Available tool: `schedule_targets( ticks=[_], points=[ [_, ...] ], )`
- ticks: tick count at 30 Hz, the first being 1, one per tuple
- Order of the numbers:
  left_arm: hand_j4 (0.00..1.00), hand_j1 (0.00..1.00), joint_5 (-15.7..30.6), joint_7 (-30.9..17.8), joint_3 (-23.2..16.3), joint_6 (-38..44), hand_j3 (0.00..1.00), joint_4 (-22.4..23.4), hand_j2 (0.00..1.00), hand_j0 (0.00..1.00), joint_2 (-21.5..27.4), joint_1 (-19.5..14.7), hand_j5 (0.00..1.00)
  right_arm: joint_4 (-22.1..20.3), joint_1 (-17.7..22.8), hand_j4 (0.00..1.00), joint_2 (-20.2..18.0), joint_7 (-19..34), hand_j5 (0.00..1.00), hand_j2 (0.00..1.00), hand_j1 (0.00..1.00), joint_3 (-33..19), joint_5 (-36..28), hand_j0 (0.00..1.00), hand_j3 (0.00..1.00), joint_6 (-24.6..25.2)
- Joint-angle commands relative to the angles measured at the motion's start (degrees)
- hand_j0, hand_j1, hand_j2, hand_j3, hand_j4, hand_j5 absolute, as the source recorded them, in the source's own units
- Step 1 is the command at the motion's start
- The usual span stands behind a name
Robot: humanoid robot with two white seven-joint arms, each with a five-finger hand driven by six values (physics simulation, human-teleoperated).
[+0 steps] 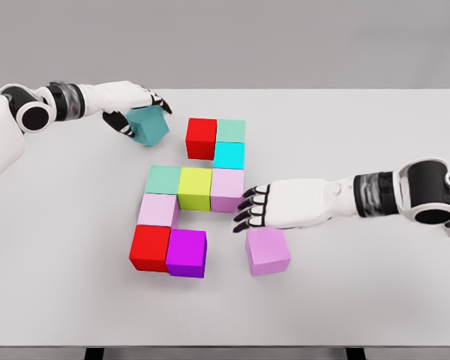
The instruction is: Assemble the squares on the desktop into the number 2
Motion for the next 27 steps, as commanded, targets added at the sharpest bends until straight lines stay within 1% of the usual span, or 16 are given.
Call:
schedule_targets(
  ticks=[1, 2, 4, 6, 7, 10, 11, 12, 14, 16, 19, 20, 21, 22, 27],
  points=[
    [1.0, 1.0, 0.4, 0.0, 0.2, 0.1, 1.0, 0.0, 1.0, 1.0, 0.1, 0.0, 1.0, 0.0, 0.1, 1.0, -2.7, -0.2, 1.0, 1.0, 1.0, -2.8, -4.8, 1.0, 1.0, 0.1],
    [1.0, 1.0, 0.5, 0.0, 0.2, 0.1, 1.0, 0.0, 1.0, 1.0, 0.1, 0.1, 1.0, 0.2, 0.1, 1.0, -4.0, -0.2, 1.0, 1.0, 1.0, -3.9, -5.7, 1.0, 1.0, 0.1],
    [1.0, 1.0, 0.6, 0.0, 0.2, 0.1, 1.0, 0.0, 1.0, 1.0, 0.2, 0.1, 1.0, 0.7, 0.2, 1.0, -8.1, -0.4, 1.0, 1.0, 1.0, -4.9, -8.0, 1.0, 1.0, 0.1],
    [1.0, 1.0, 0.7, 0.0, 0.2, 0.1, 1.0, -0.1, 1.0, 1.0, 0.3, 0.0, 1.0, 0.8, 0.2, 1.0, -11.0, -1.1, 1.0, 1.0, 1.0, -5.1, -8.5, 1.0, 1.0, 0.1],
    [1.0, 1.0, 0.7, 0.0, 0.2, 0.1, 1.0, 0.0, 1.0, 1.0, 0.3, -0.2, 1.0, 1.6, 0.2, 1.0, -12.0, -1.2, 1.0, 1.0, 1.0, -4.9, -8.5, 1.0, 1.0, 0.1],
    [1.0, 1.0, 0.7, 0.1, 0.3, 0.1, 1.0, 0.0, 1.0, 1.0, 1.0, -0.4, 1.0, 4.2, 0.2, 1.0, -12.6, -1.1, 1.0, 1.0, 1.0, -1.3, -7.9, 1.0, 1.0, 0.1],
    [1.0, 1.0, 0.6, 0.1, 0.3, 0.1, 1.0, 0.0, 1.0, 1.0, 1.7, -0.7, 1.0, 4.9, 0.1, 1.0, -13.0, -1.0, 1.0, 1.0, 1.0, 1.4, -7.6, 1.0, 1.0, 0.1],
    [1.0, 1.0, 0.3, 0.1, 0.2, 0.1, 1.0, 0.2, 1.0, 1.0, 1.7, -0.9, 1.0, 5.2, 0.1, 1.0, -13.4, -1.0, 1.0, 1.0, 1.0, 2.3, -7.0, 1.0, 1.0, 0.1],
    [1.0, 1.0, 0.1, 0.1, 0.0, 0.1, 1.0, 2.9, 1.0, 1.0, 2.0, -1.1, 1.0, 4.9, 0.1, 1.0, -13.6, -1.0, 1.0, 1.0, 1.0, 3.5, -4.8, 1.0, 1.0, 0.1],
    [1.0, 1.0, -0.5, 0.0, -0.1, 0.1, 1.0, 5.3, 1.0, 1.0, 2.0, -1.6, 1.0, 3.9, 0.1, 0.99, -13.5, -0.9, 0.99, 0.99, 0.99, 4.7, -4.0, 0.99, 0.99, 0.1],
    [1.0, 1.0, -2.1, 0.0, 0.0, 0.1, 1.0, 8.9, 1.0, 1.0, 1.9, -1.8, 1.0, 3.6, 0.1, 0.99, -13.5, -0.8, 0.99, 0.99, 0.99, 5.1, -2.7, 0.99, 0.99, 0.1],
    [1.0, 1.0, -2.4, 0.0, 0.1, 0.1, 1.0, 9.7, 1.0, 1.0, 1.9, -2.3, 1.0, 2.4, 0.1, 0.99, -13.6, -0.6, 0.99, 0.99, 0.99, 5.4, -2.7, 0.99, 0.99, 0.1],
    [1.0, 1.0, -2.4, 0.0, 0.1, 0.1, 1.0, 9.8, 1.0, 1.0, 1.7, -2.4, 1.0, 0.6, 0.1, 0.99, -14.1, -0.6, 0.99, 0.99, 0.99, 5.6, -2.7, 0.99, 0.99, 0.1],
    [1.0, 1.0, -2.4, 0.0, 0.1, 0.1, 1.0, 9.9, 1.0, 1.0, 1.5, -2.4, 1.0, 0.0, 0.1, 0.99, -14.3, -0.6, 0.99, 0.99, 0.99, 5.6, -2.7, 0.99, 0.99, 0.1],
    [1.0, 1.0, -2.4, 0.0, 0.1, 0.1, 1.0, 9.9, 1.0, 1.0, 0.1, -2.7, 1.0, 0.0, 0.0, 0.99, -13.4, -0.6, 0.99, 0.99, 0.99, 7.9, -2.8, 0.99, 0.99, 0.1]
  ],
)
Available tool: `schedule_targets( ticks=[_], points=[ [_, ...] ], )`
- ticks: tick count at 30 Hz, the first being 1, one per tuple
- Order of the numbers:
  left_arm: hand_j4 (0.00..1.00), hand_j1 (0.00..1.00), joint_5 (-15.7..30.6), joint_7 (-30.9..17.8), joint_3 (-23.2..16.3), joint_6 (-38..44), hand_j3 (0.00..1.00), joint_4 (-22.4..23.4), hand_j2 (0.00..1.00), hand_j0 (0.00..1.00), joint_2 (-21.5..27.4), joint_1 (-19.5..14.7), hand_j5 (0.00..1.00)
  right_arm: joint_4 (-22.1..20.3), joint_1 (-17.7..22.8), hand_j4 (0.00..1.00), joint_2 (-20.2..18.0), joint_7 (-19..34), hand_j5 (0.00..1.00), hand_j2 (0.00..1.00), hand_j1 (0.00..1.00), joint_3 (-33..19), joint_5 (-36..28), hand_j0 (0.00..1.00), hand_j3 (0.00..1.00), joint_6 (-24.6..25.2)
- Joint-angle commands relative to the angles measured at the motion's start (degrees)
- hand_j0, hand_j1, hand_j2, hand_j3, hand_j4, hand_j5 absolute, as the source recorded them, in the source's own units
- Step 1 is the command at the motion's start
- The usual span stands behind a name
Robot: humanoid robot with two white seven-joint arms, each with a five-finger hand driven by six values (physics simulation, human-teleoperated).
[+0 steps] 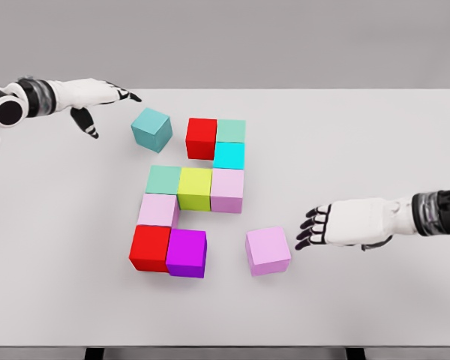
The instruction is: Assemble the squares on the desktop into the number 2
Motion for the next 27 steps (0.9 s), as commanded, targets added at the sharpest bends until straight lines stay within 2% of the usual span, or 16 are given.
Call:
schedule_targets(
  ticks=[1, 13, 27],
  points=[
    [1.0, 1.0, 0.2, 0.0, 0.2, 0.1, 1.0, 0.2, 1.0, 1.0, -1.0, -0.1, 1.0, -0.4, 0.0, 0.99, 0.4, 0.0, 0.99, 0.99, 0.99, 1.0, -0.2, 0.99, 0.99, 0.1],
    [1.0, 1.0, -1.3, 0.0, 0.0, 0.1, 1.0, 0.3, 1.0, 1.0, -3.1, -0.4, 1.0, -0.3, 0.0, 0.99, 3.7, 0.2, 0.99, 0.99, 0.99, 1.0, 1.5, 0.99, 0.99, 0.1],
    [1.0, 1.0, -2.2, 0.0, 0.0, 0.1, 1.0, 0.7, 1.0, 1.0, -2.6, -0.1, 1.0, -0.4, 0.0, 0.99, 6.3, 0.3, 0.99, 0.99, 0.99, 1.1, 1.2, 0.99, 0.99, 0.1]
  ],
)
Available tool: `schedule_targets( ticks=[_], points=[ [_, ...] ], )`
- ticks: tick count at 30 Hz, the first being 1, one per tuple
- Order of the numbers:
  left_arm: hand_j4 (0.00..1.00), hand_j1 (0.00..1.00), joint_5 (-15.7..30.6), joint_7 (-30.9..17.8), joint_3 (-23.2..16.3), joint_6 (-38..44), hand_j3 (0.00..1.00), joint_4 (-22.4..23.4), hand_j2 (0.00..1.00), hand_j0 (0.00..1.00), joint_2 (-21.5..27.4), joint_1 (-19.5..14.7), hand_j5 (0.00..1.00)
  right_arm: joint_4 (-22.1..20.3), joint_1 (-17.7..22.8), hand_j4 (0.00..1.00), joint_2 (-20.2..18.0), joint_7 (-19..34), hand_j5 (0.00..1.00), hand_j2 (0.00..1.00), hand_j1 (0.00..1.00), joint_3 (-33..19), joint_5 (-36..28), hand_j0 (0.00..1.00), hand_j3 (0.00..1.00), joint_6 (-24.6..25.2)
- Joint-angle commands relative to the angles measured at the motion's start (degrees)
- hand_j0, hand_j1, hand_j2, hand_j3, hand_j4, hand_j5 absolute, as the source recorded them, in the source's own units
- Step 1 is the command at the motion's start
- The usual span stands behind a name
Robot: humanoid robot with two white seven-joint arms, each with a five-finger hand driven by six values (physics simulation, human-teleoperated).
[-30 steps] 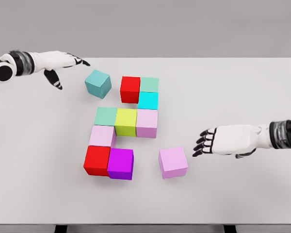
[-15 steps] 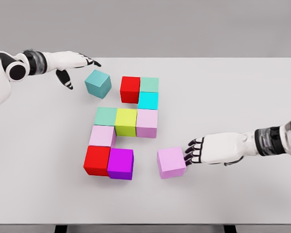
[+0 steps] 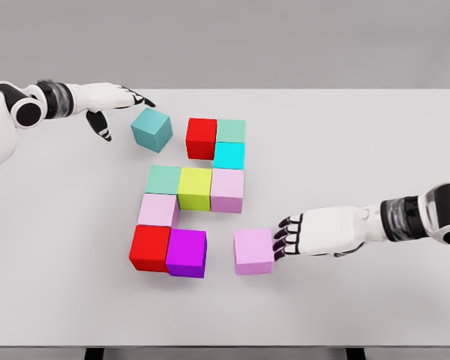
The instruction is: Assemble the squares on the desktop into the number 2
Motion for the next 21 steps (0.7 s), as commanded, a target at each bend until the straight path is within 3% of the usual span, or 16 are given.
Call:
schedule_targets(
  ticks=[1, 21],
  points=[
    [1.0, 1.0, 0.3, 0.0, 0.2, 0.1, 1.0, 0.0, 1.0, 1.0, 0.1, 0.0, 1.0, 0.0, 0.0, 0.99, 0.9, 0.0, 0.99, 0.99, 0.99, 0.0, -0.3, 0.99, 0.99, 0.1],
    [1.0, 1.0, 0.3, 0.0, 0.4, 0.1, 1.0, 0.3, 1.0, 1.0, 1.3, 0.7, 1.0, 0.1, -0.6, 0.99, 1.0, 0.0, 0.99, 0.99, 0.99, -0.5, 1.3, 0.99, 0.99, 0.1]
  ],
)
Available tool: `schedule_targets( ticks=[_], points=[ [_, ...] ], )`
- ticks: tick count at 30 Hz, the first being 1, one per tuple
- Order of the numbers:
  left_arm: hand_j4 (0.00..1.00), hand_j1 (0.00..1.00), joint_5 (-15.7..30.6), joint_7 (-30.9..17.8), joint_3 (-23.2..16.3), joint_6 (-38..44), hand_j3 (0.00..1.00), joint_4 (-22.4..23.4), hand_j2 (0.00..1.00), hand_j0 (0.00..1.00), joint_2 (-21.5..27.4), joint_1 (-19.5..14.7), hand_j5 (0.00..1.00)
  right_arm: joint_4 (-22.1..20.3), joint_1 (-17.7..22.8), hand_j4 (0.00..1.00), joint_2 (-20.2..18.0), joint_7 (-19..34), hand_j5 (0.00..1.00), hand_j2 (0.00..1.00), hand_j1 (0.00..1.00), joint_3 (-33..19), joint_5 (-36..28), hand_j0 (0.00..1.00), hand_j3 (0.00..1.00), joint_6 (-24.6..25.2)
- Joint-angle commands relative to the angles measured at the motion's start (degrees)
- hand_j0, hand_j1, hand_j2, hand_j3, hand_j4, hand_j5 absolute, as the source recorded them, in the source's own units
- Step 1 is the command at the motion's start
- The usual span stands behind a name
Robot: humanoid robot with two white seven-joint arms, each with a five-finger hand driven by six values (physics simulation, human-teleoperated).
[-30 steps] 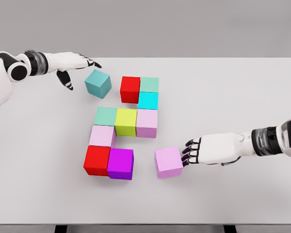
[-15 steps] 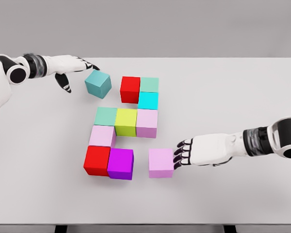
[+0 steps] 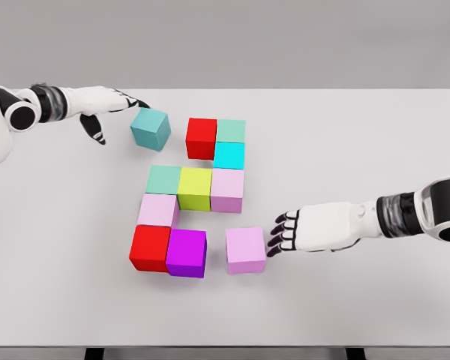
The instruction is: Assemble the squares on the desktop into the number 2
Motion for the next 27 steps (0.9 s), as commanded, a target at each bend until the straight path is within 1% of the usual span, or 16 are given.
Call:
schedule_targets(
  ticks=[1, 3, 7, 10, 18, 21, 24, 27],
  points=[
    [1.0, 1.0, 0.3, 0.0, 0.2, 0.1, 1.0, 0.0, 1.0, 1.0, 0.2, 0.0, 1.0, 0.0, 0.0, 0.99, 0.3, 0.0, 0.99, 0.99, 0.99, -0.1, -0.2, 0.99, 0.99, 0.1],
    [1.0, 1.0, 0.3, 0.0, 0.2, 0.1, 1.0, 0.0, 1.0, 1.0, 0.2, 0.1, 1.0, 0.0, -0.1, 0.99, 0.5, 0.0, 0.99, 0.99, 0.99, -0.1, -0.4, 0.99, 0.99, 0.1],
    [1.0, 1.0, 0.3, 0.0, 0.3, 0.1, 1.0, 0.2, 1.0, 1.0, 0.3, 0.1, 1.0, 0.0, -0.3, 0.99, 2.0, 0.2, 0.99, 0.99, 0.99, 0.1, -0.2, 0.99, 0.99, 0.1],
    [1.0, 1.0, 0.3, 0.0, 0.3, 0.1, 1.0, 0.5, 1.0, 1.0, 0.3, 0.1, 1.0, 0.0, -0.4, 0.99, 2.6, 1.2, 0.99, 0.99, 0.99, 0.1, -0.2, 0.99, 0.99, 0.1],
    [1.0, 1.0, 0.3, 0.1, 0.5, 0.1, 1.0, 0.4, 1.0, 1.0, 0.7, 0.2, 1.0, 0.2, -0.4, 0.99, 2.2, 1.2, 0.99, 0.99, 0.99, -0.4, 0.5, 0.99, 0.99, 0.1],
    [1.0, 1.0, 0.3, 0.2, 0.7, 0.1, 1.0, 0.4, 1.0, 1.0, 0.9, -0.3, 1.0, 0.2, -0.4, 0.99, 2.2, 1.2, 0.99, 0.99, 0.99, -0.9, 0.5, 0.99, 0.99, 0.1],
    [1.0, 1.0, 0.4, 0.3, 1.4, 0.1, 1.0, 0.3, 1.0, 1.0, 2.4, -0.4, 1.0, 0.1, -0.4, 0.99, 2.2, 1.2, 0.99, 0.99, 0.99, -1.0, 0.5, 0.99, 0.99, 0.1],
    [1.0, 1.0, 0.4, 0.3, 1.5, 0.1, 1.0, 0.3, 1.0, 1.0, 2.7, -0.3, 1.0, 0.0, -0.4, 0.99, 2.5, 1.2, 0.99, 0.99, 0.99, -1.0, 0.2, 0.99, 0.99, 0.1]
  ],
)
